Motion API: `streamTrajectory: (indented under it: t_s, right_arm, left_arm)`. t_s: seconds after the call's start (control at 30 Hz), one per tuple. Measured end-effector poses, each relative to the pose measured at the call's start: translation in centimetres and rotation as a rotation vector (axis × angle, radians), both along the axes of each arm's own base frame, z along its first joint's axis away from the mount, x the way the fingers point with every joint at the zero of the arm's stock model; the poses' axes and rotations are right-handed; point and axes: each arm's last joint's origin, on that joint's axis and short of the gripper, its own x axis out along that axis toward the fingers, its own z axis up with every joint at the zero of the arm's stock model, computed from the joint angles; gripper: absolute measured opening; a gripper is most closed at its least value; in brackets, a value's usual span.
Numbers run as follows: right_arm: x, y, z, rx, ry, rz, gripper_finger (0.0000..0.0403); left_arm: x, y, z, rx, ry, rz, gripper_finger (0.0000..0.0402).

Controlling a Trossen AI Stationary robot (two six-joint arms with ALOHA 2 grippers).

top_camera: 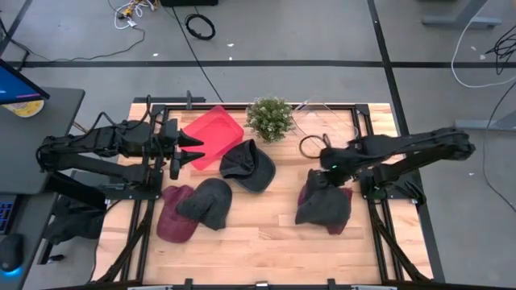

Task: Pick & Place hat
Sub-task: Put the right black cap into the transparent bin

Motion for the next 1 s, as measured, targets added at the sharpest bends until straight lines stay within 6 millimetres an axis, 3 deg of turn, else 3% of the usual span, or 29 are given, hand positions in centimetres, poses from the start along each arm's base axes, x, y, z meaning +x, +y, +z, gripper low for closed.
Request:
streamTrajectory:
  t_s: [0.37,0.63,1.0]
  right_arm:
    - [-4.4,-1.4,8.0,-0.167,-0.272,-0.178,0.0001]
    - [-5.3,-2.1,12.7,-0.265,-0.488,-0.198,0.0000]
    - [-5.4,-3.3,14.5,-0.489,-0.610,-0.250,0.0000]
  left_arm:
    - [0.0,0.0,0.0,0.005,0.003,0.009,0.0190]
    - [0.0,0.0,0.0,0.006,0.003,0.011,0.0190]
    - [0.0,0.0,0.1,0.005,-0.007,0.011,0.0190]
